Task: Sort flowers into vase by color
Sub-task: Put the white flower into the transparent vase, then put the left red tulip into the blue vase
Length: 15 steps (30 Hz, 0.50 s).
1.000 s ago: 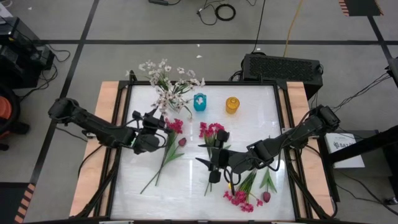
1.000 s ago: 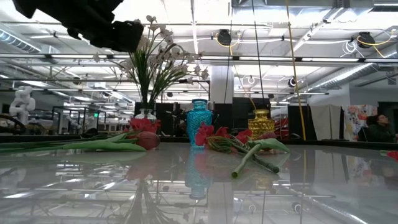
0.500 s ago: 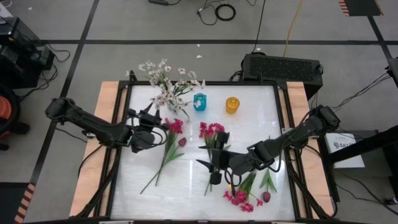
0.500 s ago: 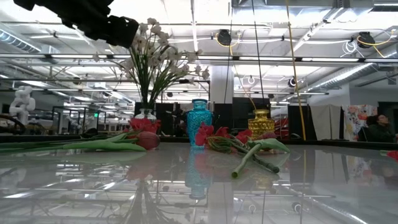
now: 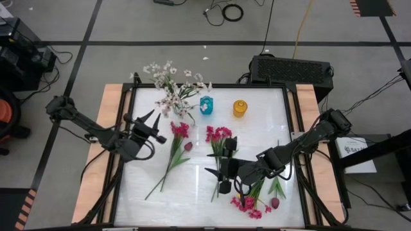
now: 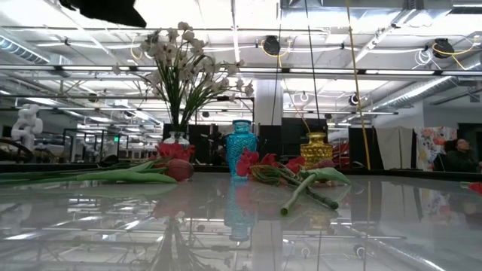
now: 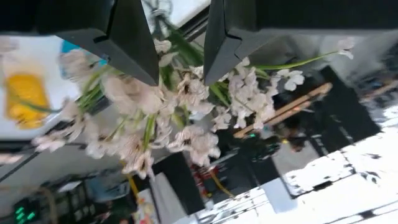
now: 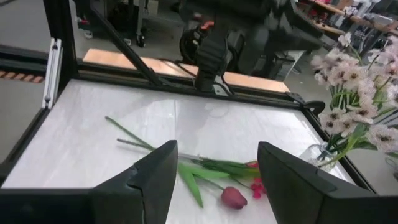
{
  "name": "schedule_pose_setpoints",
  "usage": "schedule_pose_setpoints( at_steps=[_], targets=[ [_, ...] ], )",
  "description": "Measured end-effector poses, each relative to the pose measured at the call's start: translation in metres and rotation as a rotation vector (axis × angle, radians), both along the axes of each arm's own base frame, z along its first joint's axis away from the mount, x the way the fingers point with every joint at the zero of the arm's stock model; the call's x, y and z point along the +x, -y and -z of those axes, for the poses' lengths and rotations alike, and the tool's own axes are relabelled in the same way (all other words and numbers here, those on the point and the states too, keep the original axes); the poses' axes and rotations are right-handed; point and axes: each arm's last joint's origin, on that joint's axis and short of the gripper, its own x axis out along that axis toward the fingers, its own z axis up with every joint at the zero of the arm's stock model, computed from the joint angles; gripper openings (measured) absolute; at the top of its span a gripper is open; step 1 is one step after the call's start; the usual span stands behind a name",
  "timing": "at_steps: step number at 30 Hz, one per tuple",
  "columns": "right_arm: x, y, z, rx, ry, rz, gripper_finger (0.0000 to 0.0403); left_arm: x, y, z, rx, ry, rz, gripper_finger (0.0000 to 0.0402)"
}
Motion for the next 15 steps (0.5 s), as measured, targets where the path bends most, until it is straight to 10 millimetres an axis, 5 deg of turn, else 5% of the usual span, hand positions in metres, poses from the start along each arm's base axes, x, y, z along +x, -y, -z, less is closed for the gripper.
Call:
schedule_pose_setpoints(
  at_steps=[15],
  targets=[
    [-0.04, -0.004, 0.025, 0.156, -0.297, 0.143, 0.0215, -0.018, 0.05, -0.002, -0.173, 0.045, 0.623, 0.0134]
  ],
)
